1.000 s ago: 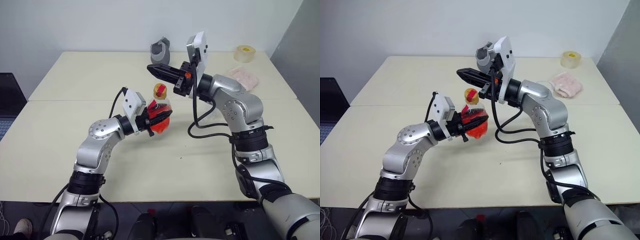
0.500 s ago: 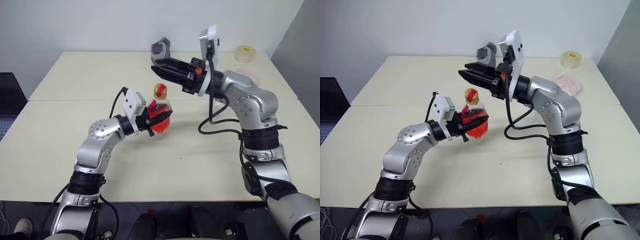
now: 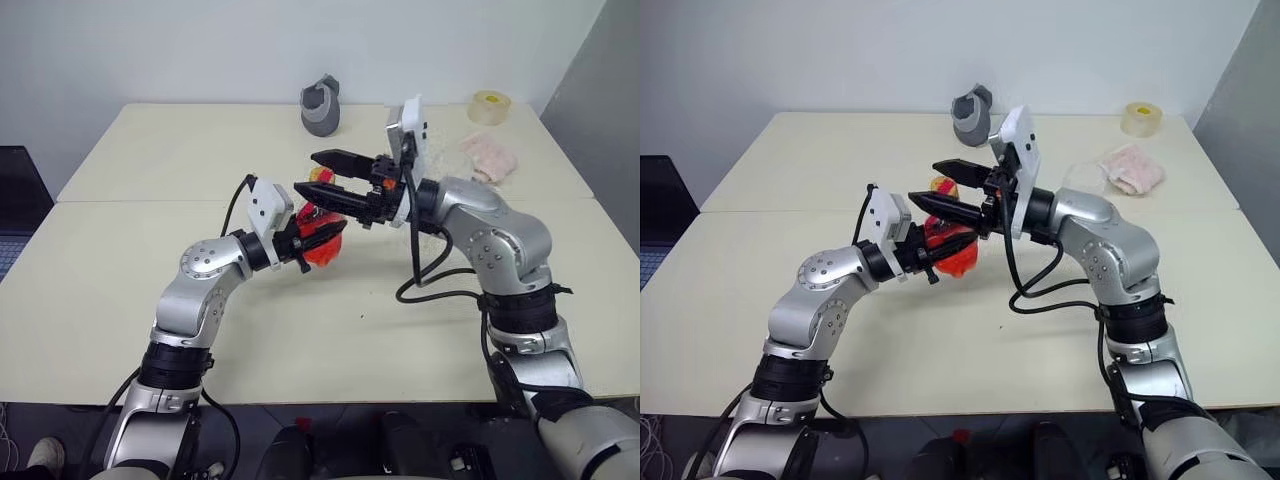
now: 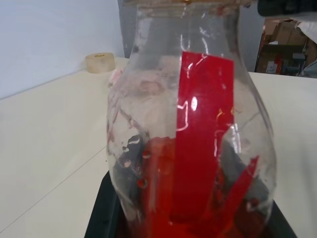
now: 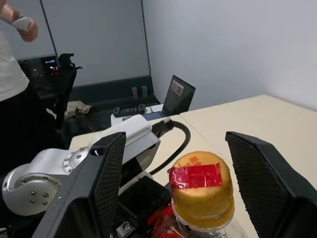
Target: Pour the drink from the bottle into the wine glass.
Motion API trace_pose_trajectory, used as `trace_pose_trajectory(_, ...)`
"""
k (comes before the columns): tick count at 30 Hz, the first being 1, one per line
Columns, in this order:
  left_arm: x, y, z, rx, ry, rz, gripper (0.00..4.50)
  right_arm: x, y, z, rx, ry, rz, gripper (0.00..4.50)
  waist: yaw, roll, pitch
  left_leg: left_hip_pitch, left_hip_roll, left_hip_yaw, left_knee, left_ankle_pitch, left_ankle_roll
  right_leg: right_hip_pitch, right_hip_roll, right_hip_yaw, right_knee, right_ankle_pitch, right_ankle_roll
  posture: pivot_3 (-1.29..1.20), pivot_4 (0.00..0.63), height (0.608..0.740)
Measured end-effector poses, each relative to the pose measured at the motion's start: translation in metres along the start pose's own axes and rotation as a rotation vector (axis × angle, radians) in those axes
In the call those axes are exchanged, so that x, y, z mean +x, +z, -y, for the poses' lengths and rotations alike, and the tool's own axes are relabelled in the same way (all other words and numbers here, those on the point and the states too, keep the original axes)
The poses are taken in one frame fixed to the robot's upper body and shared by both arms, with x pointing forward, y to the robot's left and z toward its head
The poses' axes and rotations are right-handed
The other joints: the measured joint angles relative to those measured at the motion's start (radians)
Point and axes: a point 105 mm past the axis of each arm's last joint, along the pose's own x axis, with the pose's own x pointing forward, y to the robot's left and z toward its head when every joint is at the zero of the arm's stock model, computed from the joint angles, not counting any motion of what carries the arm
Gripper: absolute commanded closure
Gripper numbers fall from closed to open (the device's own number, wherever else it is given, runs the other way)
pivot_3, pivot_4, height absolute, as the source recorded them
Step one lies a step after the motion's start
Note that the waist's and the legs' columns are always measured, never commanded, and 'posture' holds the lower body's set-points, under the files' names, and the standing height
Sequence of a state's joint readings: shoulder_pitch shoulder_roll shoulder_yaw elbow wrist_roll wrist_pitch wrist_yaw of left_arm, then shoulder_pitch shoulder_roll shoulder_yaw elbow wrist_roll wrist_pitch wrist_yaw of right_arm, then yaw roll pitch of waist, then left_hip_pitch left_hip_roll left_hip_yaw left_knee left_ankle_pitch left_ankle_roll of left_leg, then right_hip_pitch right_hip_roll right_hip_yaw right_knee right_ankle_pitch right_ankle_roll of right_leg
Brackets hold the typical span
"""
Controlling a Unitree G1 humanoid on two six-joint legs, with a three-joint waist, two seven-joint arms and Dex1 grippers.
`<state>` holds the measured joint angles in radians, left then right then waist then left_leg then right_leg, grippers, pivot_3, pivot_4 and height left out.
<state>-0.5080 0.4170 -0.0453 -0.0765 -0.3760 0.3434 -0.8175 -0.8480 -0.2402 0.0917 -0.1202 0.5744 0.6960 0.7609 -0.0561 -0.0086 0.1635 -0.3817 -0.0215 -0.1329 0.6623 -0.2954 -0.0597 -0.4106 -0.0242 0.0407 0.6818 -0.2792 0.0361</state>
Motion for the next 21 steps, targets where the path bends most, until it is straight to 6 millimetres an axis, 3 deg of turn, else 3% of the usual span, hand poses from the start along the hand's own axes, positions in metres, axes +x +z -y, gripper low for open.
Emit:
trace_pose_trajectory(6,0.000,0.000,0.000,-0.001,0.000,-0.001,3.16,0.004,0.000,0.002,-0.009,-0.008,0.019,1.08,0.000,0.000,0.000,0.000,0.000,0.000,0.000,0.001,-0.002,0.000,0.000,0.000,0.000,0.000,0.000,0.00,0.150,0.740)
trace_pose_trajectory(9,0.000,0.000,0.000,0.001,-0.001,0.000,3.16,0.004,-0.001,0.006,0.000,-0.019,0.023,1.67,0.000,0.000,0.000,0.000,0.000,0.000,0.000,0.001,-0.003,0.000,0.000,0.000,0.000,0.000,0.000,0.00,0.150,0.740)
trace_pose_trajectory(13,0.000,0.002,0.001,0.001,-0.001,0.002,3.16,0.006,0.002,0.010,-0.005,-0.029,0.031,3.16,0.000,0.000,0.000,0.000,0.000,0.000,0.000,0.001,-0.003,0.000,0.000,0.000,0.000,0.000,0.000,0.00,0.150,0.740)
trace_pose_trajectory(14,0.001,0.002,0.001,0.003,-0.001,0.003,3.16,0.006,0.003,0.011,-0.007,-0.029,0.033,3.31,0.000,0.000,0.000,0.000,0.000,0.000,0.000,0.001,-0.003,0.000,0.000,0.000,0.000,0.000,0.000,0.00,0.150,0.740)
trace_pose_trajectory(21,0.001,0.001,0.000,-0.005,0.008,-0.003,3.16,0.007,0.002,0.013,0.001,-0.032,0.030,3.30,0.000,0.000,0.000,0.000,0.000,0.000,0.000,0.001,-0.003,0.000,0.000,0.000,0.000,0.000,0.000,0.00,0.150,0.740)
